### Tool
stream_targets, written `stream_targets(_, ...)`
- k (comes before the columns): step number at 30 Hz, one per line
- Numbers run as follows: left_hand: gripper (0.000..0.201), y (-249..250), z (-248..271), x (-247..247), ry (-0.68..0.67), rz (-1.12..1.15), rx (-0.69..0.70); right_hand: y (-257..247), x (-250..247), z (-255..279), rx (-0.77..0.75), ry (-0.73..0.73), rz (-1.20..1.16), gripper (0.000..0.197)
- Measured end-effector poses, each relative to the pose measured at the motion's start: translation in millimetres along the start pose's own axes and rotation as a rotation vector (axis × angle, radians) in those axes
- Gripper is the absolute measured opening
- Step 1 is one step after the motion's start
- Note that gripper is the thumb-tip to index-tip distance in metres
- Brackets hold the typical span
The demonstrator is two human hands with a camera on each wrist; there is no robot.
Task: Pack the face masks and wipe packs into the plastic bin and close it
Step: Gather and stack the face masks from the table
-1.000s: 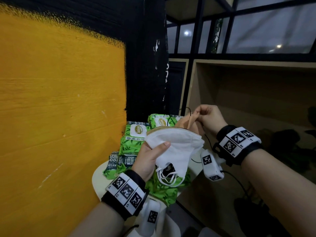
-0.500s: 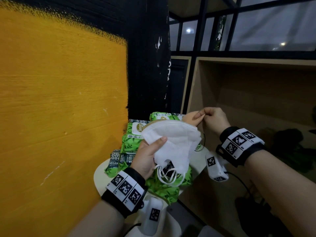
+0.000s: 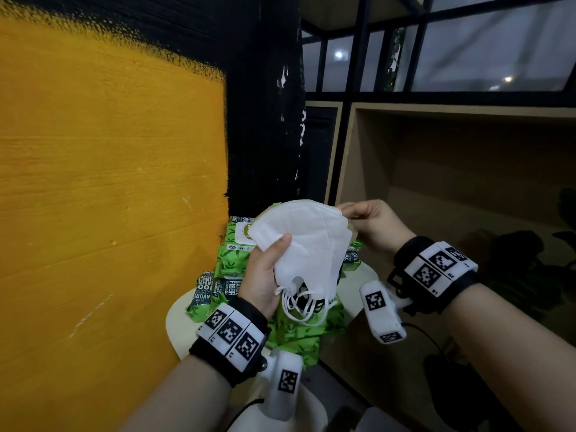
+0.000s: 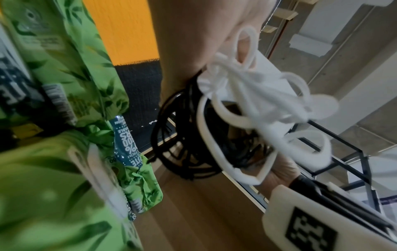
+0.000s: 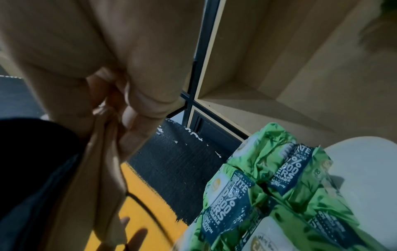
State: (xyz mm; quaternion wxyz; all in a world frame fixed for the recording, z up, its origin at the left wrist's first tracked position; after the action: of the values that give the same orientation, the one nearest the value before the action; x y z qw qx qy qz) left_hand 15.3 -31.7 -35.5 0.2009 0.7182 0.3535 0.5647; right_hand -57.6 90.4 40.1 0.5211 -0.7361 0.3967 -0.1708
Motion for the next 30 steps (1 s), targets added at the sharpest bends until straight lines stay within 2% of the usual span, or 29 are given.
stream_targets(1, 0.048, -0.8, -0.6, -1.1, -0.006, 0.002, -0.008, -1.8, 0.4, 0.5, -0.01, -0.006, -0.027, 0.007)
stream_targets(3, 0.045, -1.4, -1.0, -0.4, -0.026, 0.016, -0.023, 1.9, -1.4, -1.6, 0.015, 0.014, 0.049, 0.039)
stream_targets(4, 0.043, -1.1, -0.8, 1.6, -0.039, 0.023, -0.028, 3.1, -2.4, -0.9, 0.024, 0.025, 0.112, 0.043)
stream_targets(6, 0.044, -1.0, -0.7, 2.6, -0.04, 0.027, -0.037, -1.1, -0.1, 1.3, 0.007, 0.042, 0.253, 0.026)
stream_targets(7, 0.047, -1.1, -0.5, 2.1, -0.042, 0.029, -0.037, -3.4, 1.4, 2.0, 0.003, 0.052, 0.316, 0.025)
stream_targets(11, 0.047, -2.4, 0.0, 4.6, -0.099, 0.12, -0.053, -7.3, -5.3, 4.0, -0.045, 0.099, 0.478, 0.057)
stream_targets(14, 0.065, -0.3, -0.8, 6.7, -0.145, 0.174, -0.045, -9.7, -12.7, 6.9, -0.042, 0.163, 0.544, 0.05)
stream_targets(15, 0.063, -0.1, -1.8, 4.8, -0.134, 0.161, -0.04, -11.3, -14.3, 7.9, -0.044, 0.178, 0.53, 0.049)
stream_targets(17, 0.048, 0.5, -3.0, 1.1, -0.099, 0.145, -0.03, -13.9, -12.7, 9.6, -0.045, 0.16, 0.455, 0.045)
stream_targets(20, 0.042, -0.3, -4.9, -1.3, -0.044, 0.099, -0.019, -6.8, -4.9, 9.2, -0.003, 0.052, 0.241, 0.05)
stream_targets(21, 0.043, -1.9, -5.4, -2.5, -0.033, 0.076, -0.021, -1.9, -1.1, 7.7, 0.013, 0.02, 0.169, 0.049)
stream_targets(22, 0.045, -3.7, -4.8, -1.5, -0.026, 0.064, -0.03, 1.9, 2.0, 6.7, 0.019, -0.004, 0.097, 0.036)
stream_targets(23, 0.049, -6.2, -5.6, -3.3, -0.016, 0.054, -0.033, 4.0, 5.3, 6.4, 0.017, -0.029, 0.017, 0.013)
stream_targets(24, 0.055, -7.6, -5.8, -4.2, -0.007, 0.06, -0.033, 7.9, 6.1, 5.9, 0.022, -0.051, -0.035, 0.017)
stream_targets(25, 0.062, -8.4, -6.6, -5.9, -0.003, 0.071, -0.024, 11.8, 8.3, 6.2, 0.038, -0.078, -0.072, 0.036)
stream_targets(26, 0.072, -8.5, -6.3, -6.2, -0.01, 0.086, -0.014, 14.3, 8.0, 6.3, 0.041, -0.084, -0.111, 0.046)
stream_targets(27, 0.083, -8.8, -7.0, -6.2, -0.025, 0.084, -0.007, 13.8, 7.5, 7.4, 0.031, -0.081, -0.143, 0.047)
stream_targets(28, 0.089, -8.4, -6.9, -4.9, -0.039, 0.072, -0.001, 13.9, 7.9, 8.2, 0.027, -0.105, -0.156, 0.043)
stream_targets(29, 0.087, -7.9, -7.2, -5.1, -0.045, 0.043, 0.012, 14.8, 7.1, 8.4, 0.04, -0.111, -0.169, 0.033)
stream_targets(30, 0.077, -7.3, -6.5, -4.1, -0.046, 0.009, 0.023, 14.2, 5.6, 9.2, 0.063, -0.087, -0.17, 0.02)
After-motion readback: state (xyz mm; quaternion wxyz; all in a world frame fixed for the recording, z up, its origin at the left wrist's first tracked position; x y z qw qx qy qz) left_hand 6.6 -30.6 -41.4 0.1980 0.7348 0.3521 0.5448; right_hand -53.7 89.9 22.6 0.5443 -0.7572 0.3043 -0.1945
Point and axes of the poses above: each hand's wrist, its own z-axis away from the middle knuckle, its own x-axis out of the palm, y = z × x, the point moved 9 cm from there along -z, towards the middle knuckle, and after that the axes turned 5 degrees about -y, right-handed, at the moved point
